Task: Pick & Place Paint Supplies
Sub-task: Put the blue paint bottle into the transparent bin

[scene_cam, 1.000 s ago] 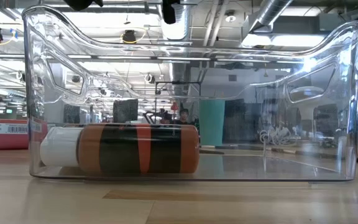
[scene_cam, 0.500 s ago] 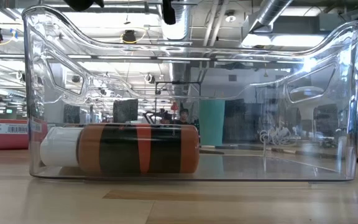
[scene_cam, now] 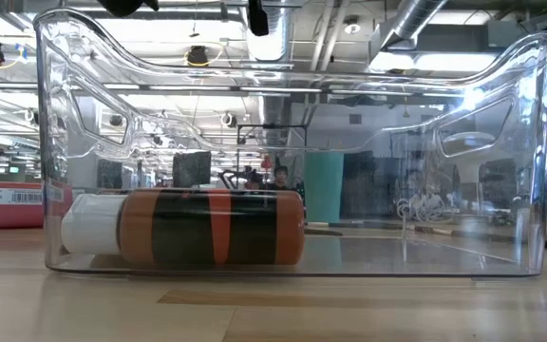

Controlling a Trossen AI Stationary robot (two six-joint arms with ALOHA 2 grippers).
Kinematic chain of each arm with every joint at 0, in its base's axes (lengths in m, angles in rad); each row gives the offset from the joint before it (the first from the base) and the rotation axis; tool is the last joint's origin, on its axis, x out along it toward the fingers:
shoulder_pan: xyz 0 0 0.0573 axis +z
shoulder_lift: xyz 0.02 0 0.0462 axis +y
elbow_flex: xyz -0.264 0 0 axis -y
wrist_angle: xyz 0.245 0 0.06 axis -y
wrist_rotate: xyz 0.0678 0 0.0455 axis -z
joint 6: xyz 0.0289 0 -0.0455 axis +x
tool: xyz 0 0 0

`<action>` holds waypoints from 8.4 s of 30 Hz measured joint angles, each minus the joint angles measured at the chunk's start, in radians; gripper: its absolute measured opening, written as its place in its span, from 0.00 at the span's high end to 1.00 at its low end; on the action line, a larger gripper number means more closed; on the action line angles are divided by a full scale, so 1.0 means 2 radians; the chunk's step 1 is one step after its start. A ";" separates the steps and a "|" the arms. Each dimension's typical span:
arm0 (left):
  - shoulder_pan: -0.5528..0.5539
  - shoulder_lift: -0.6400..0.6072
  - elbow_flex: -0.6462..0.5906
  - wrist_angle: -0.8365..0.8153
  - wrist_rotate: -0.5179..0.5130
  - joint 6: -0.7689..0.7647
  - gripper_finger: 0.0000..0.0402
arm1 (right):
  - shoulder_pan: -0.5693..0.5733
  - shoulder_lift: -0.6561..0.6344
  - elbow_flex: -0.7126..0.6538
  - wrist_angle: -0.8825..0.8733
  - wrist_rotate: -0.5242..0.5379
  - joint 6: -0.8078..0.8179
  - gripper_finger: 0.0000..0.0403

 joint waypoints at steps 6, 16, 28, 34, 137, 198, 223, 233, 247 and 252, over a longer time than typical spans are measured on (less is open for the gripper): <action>-0.006 -0.004 0.000 0.000 -0.002 0.000 0.90 | 0.004 -0.004 0.000 0.007 0.002 -0.010 0.55; -0.006 -0.012 0.000 0.003 -0.002 0.006 0.91 | 0.008 -0.024 0.000 0.004 0.000 -0.010 0.38; -0.006 -0.023 0.000 0.006 -0.005 0.013 0.91 | 0.042 -0.052 0.000 -0.056 0.018 -0.020 0.38; -0.009 -0.033 0.000 0.009 -0.004 0.020 0.91 | 0.129 -0.051 -0.006 -0.081 0.019 -0.043 0.38; 0.010 -0.069 -0.001 -0.019 0.041 0.023 0.91 | 0.032 0.025 -0.052 0.195 0.052 -0.046 0.71; 0.097 0.059 0.492 -0.966 0.333 0.280 0.77 | 0.099 0.044 -0.052 -0.007 0.030 -0.021 0.72; 0.090 0.089 0.492 -0.927 0.356 0.265 0.77 | 0.091 0.052 -0.053 0.003 0.029 -0.022 0.72; 0.089 0.089 0.492 -0.928 0.359 0.260 0.81 | 0.091 0.052 -0.053 0.004 0.030 -0.023 0.72; 0.086 0.089 0.492 -0.928 0.372 0.252 0.90 | 0.091 0.052 -0.053 0.005 0.028 -0.024 0.72; 0.086 0.089 0.492 -0.930 0.370 0.251 0.90 | 0.091 0.052 -0.053 0.004 0.027 -0.021 0.65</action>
